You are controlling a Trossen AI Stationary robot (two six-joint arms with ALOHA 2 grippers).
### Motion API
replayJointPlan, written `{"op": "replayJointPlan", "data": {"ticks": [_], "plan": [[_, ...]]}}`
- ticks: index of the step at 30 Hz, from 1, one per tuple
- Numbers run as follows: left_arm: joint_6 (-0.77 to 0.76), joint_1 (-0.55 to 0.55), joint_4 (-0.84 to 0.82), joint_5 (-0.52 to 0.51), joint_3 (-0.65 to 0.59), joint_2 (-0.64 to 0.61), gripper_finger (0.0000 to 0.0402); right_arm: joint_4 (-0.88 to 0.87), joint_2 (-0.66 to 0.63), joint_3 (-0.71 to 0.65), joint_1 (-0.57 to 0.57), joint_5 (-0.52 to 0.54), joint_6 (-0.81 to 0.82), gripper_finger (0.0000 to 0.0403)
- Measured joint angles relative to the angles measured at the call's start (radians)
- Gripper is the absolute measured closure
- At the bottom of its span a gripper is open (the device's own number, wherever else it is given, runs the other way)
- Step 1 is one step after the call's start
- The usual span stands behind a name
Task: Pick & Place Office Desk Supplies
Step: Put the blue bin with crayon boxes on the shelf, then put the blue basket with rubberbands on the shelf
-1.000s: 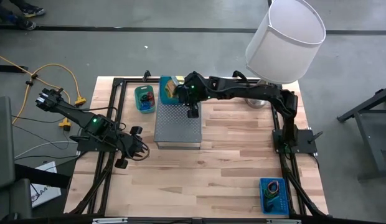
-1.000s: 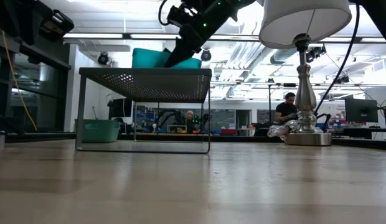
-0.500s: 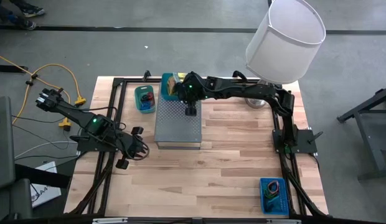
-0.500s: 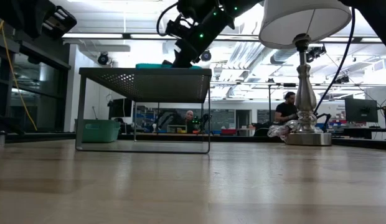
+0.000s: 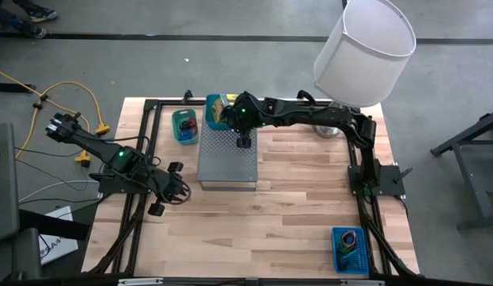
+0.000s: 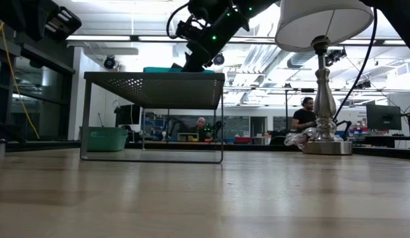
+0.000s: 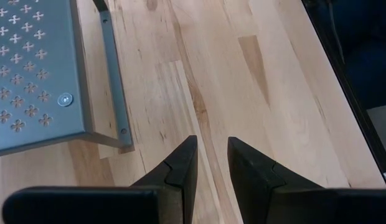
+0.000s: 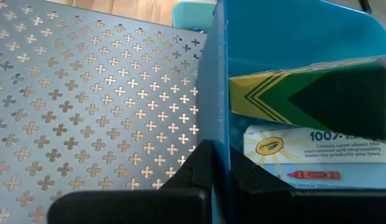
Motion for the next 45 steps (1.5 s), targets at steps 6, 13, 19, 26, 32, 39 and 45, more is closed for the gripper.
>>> {"op": "replayJointPlan", "data": {"ticks": [6,13,19,26,32,39,45], "plan": [[0.0,0.0,0.0,0.0,0.0,0.0,0.0319,0.0,0.0,0.0,0.0,-0.001,-0.004,0.0399],[0.0,0.0,0.0,0.0,0.0,0.0,0.0319,-0.001,0.0,0.0,0.0,-0.001,-0.02,0.0399],[0.0,0.0,0.0,0.0,0.0,0.0,0.0319,-0.001,0.0,0.0,0.0,-0.001,-0.022,0.0399],[0.0,0.0,0.0,0.0,0.0,0.0,0.0319,-0.001,-0.002,0.0,0.0,-0.028,-0.028,0.0399],[0.0,0.0,0.0,0.0,0.0,0.0,0.0319,0.005,-0.004,0.0,0.0,-0.025,-0.03,0.0354],[0.0,0.0,0.0,0.0,0.0,0.0,0.0319,0.015,-0.005,0.0,0.001,-0.021,-0.022,0.0288],[0.0,0.0,0.0,0.0,0.0,0.0,0.0319,0.029,-0.008,0.0,0.014,-0.007,-0.026,0.0265]]}}
